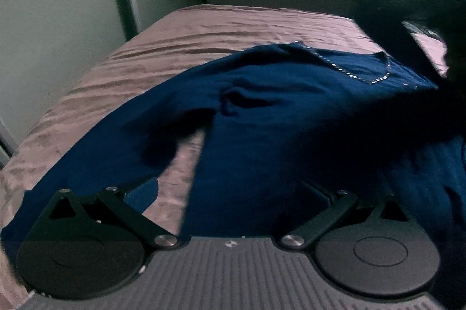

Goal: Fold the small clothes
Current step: 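Carry the sleeve across the sweater body with the right gripper and release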

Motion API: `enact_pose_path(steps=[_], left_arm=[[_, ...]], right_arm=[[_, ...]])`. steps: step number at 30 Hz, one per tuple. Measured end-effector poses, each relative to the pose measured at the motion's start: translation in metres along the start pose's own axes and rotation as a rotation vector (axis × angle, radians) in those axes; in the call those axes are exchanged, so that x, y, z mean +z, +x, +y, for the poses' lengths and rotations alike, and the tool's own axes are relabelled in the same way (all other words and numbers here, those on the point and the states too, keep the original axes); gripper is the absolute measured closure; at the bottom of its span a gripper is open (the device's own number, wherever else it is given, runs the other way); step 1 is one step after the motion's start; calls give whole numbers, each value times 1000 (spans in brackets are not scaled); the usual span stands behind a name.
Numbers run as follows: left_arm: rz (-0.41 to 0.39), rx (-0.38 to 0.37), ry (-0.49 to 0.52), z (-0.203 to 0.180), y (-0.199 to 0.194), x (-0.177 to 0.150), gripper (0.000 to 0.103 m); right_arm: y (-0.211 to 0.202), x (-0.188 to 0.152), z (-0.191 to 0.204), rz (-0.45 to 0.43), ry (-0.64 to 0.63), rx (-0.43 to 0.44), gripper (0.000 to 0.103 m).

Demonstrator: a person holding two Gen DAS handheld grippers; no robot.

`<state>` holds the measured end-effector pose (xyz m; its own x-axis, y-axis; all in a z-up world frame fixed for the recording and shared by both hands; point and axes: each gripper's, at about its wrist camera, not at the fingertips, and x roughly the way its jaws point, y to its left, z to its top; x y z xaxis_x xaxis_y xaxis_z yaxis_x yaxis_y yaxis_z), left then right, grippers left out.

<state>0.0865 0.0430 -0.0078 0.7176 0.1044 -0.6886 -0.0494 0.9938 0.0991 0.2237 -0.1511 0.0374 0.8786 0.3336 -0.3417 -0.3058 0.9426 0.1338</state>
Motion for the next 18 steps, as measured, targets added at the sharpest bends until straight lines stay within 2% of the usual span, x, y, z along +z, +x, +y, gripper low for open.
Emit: enact_pose_path(steps=[6,14,16,18], left_arm=[[-15,42,4,18,-4,-2,0],[-7,103,-29,47,-6,-6,0],[-5,118,-36,53,-8,-8,0],[-3,128,-43,59,-11,-10,0]], right_arm=[[43,-8,44,41,-16,62,98],[75,-25,85,107,-11,113,98],[81,-31,91,149,-17,128,98],[90,-39,98,205,-23,157,93]])
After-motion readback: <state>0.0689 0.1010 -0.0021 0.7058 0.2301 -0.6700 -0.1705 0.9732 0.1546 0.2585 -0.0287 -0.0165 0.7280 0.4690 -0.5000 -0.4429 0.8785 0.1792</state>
